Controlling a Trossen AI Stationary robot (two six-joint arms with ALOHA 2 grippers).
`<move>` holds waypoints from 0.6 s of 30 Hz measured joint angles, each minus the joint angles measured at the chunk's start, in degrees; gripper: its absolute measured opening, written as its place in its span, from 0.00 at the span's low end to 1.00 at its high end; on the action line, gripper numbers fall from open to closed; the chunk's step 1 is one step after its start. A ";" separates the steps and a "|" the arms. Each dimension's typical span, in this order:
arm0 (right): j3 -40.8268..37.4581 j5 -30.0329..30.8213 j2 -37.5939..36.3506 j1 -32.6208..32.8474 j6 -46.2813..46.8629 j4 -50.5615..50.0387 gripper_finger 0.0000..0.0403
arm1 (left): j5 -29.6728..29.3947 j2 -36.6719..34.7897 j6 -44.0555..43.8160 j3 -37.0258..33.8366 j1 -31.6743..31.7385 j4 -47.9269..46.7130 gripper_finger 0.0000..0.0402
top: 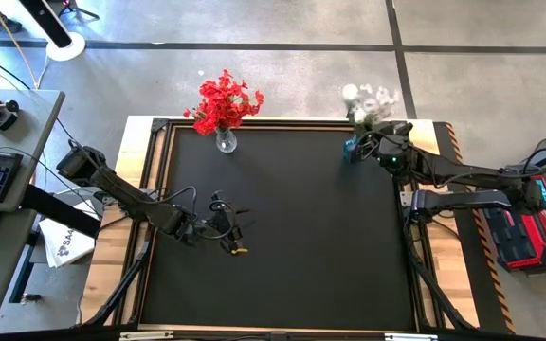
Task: Sort flowers into vase by color
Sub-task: Put the white flower into the blue vase
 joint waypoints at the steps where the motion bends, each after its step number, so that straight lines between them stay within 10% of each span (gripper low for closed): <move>1: 0.11 -0.96 0.00 0.00 0.01 -0.08 0.30 | 0.01 0.00 -0.21 0.00 0.00 -0.01 0.39; 18: 0.33 -7.66 -2.50 0.00 2.17 -1.87 0.57 | 0.04 0.02 -0.35 0.00 -0.02 0.00 0.39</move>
